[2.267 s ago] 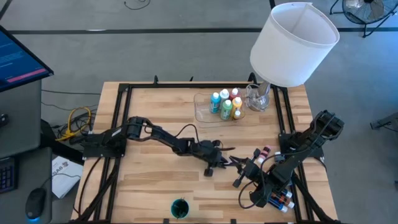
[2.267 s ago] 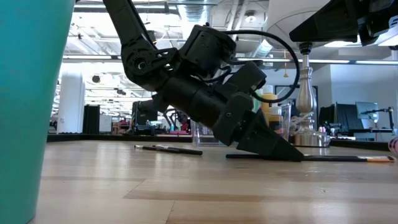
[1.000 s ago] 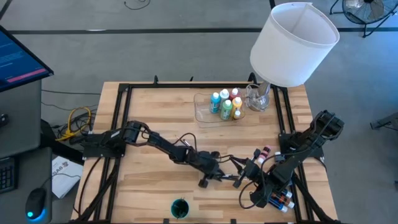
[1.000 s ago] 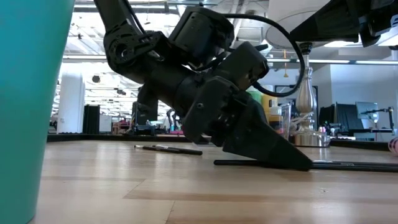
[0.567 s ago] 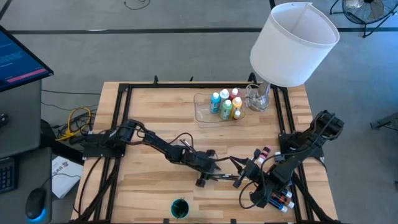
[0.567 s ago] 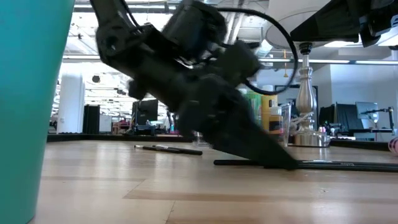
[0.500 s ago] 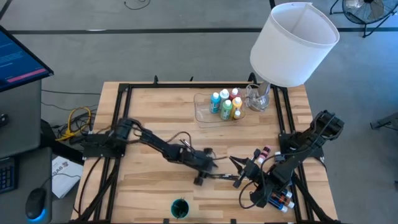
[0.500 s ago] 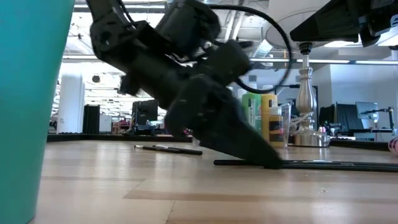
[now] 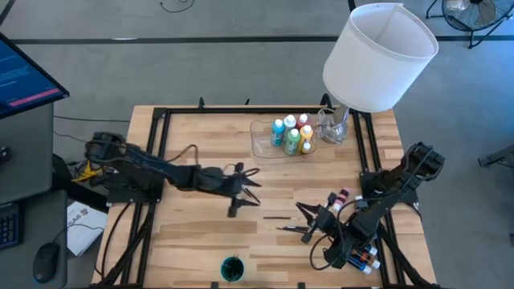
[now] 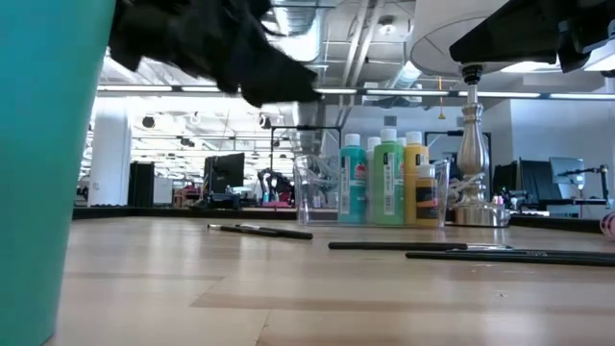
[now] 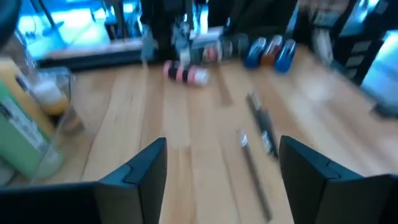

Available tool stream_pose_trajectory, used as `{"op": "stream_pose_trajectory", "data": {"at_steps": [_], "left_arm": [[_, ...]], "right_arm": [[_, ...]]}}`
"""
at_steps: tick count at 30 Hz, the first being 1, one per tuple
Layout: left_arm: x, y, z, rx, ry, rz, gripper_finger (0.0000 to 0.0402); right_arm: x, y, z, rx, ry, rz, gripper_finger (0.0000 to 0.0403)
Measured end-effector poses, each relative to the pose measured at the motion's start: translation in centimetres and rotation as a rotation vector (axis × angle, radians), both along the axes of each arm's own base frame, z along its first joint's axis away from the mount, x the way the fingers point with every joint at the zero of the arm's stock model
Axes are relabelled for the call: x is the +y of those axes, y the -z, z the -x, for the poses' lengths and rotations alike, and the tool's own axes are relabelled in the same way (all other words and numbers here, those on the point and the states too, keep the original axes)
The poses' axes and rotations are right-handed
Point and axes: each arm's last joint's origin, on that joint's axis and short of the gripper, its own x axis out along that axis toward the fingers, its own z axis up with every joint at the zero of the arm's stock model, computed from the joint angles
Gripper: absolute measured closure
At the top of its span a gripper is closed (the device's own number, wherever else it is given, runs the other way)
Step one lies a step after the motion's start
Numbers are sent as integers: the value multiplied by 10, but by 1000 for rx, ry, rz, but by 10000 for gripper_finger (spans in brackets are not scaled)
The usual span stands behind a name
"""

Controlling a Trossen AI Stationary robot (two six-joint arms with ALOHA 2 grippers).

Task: Pick & Place Paint Supplies
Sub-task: Put the silver paintbrush into the green cup

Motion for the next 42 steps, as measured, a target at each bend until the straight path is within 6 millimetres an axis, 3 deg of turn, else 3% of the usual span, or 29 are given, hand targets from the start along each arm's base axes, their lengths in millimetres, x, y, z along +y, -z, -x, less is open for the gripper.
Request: {"op": "stream_pose_trajectory", "data": {"at_steps": [5, 9, 16, 22, 26, 33, 42], "left_arm": [[3, -25, 24, -120, 31, 60, 192], [3, -33, 39, -157, 66, 77, 198], [1, -30, 48, -170, 92, 86, 206], [-6, -30, 50, -169, 150, 96, 212], [-12, -30, 52, -168, 176, 98, 216], [-18, -30, 53, -167, 200, 100, 226], [-24, -31, 55, -166, 221, 102, 239]], "right_arm": [[-3, 1, -4, 22, -4, -16, 388], [-9, 3, -9, 76, -16, -46, 388], [-49, 15, -26, 153, 130, -171, 379], [-86, 35, -32, 262, 203, -243, 314], [-108, 51, -30, 235, 250, -340, 261], [-111, 64, -31, 333, 34, -445, 220], [-122, 65, -34, 362, 43, -469, 245]]}}
